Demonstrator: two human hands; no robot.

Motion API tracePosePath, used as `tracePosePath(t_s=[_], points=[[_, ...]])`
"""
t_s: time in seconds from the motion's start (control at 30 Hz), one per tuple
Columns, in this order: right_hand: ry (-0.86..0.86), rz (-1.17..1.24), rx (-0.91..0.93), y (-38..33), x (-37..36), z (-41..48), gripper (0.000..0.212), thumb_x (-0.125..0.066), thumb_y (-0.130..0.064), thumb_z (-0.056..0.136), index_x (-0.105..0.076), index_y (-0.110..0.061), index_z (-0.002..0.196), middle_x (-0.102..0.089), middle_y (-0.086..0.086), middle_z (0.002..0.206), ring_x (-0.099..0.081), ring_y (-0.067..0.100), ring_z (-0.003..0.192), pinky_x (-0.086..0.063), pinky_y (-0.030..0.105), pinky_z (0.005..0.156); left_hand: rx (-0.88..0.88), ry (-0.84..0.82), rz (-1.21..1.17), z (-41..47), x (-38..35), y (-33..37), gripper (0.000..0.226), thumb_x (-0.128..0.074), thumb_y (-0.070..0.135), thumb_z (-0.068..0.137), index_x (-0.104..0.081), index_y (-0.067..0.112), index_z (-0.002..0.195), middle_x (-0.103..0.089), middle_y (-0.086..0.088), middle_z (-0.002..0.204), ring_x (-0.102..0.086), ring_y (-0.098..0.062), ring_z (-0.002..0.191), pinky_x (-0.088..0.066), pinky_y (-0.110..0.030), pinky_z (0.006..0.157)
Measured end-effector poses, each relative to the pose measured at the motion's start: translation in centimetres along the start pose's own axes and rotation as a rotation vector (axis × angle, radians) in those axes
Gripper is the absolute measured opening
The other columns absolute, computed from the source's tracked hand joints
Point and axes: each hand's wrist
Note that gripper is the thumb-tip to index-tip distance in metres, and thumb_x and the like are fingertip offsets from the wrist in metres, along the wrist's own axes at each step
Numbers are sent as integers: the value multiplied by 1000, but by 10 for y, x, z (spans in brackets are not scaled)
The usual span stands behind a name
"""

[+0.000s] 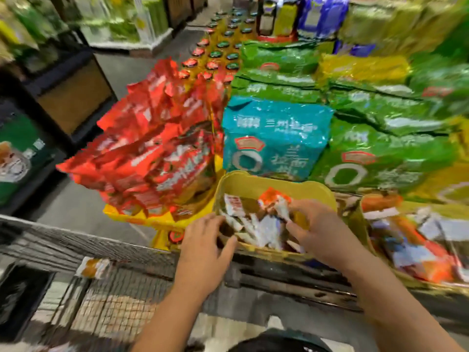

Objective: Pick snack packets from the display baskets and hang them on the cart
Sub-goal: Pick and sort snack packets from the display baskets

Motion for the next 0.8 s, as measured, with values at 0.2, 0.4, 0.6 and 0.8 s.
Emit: tracePosePath(t_s=[0.2,0.4,0.6,0.8], points=[[-161,-54,36,68,40,28,51,-63,-36,98,-47,-30,147,-49,-5,148,-46,16,134,-36,30,108,-64,32,290,25,-41,43,46,-48,49,91,-71,19,117,-62,-10,137,-44,-41,139,-26,-55,116],[-405,-430,316,72,21,64,65,-62,-15,95,-36,-31,153,-38,-3,158,-33,24,144,-26,37,118,54,-167,391,38,-47,68,54,-48,59,92,-64,19,124,-75,-1,101,-69,-28,102,-51,-45,92],[-381,-620,462,66,9,77,68,-69,-5,86,-40,-29,142,-44,4,151,-41,31,134,-38,49,106,184,-283,234,55,-43,80,66,-61,50,96,-37,20,151,-61,-1,135,-58,-25,120,-50,-41,91],[-278,-711,511,61,17,87,30,-77,-21,82,-63,-20,109,-64,4,109,-52,29,112,-40,39,83,132,-334,273,58,-39,77,32,-61,49,96,-52,28,119,-56,2,118,-52,-23,118,-49,-37,91]])
Point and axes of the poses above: each hand's wrist, its own z-axis towards the middle knuckle, its own x-axis out of the back of the hand, y = z × x
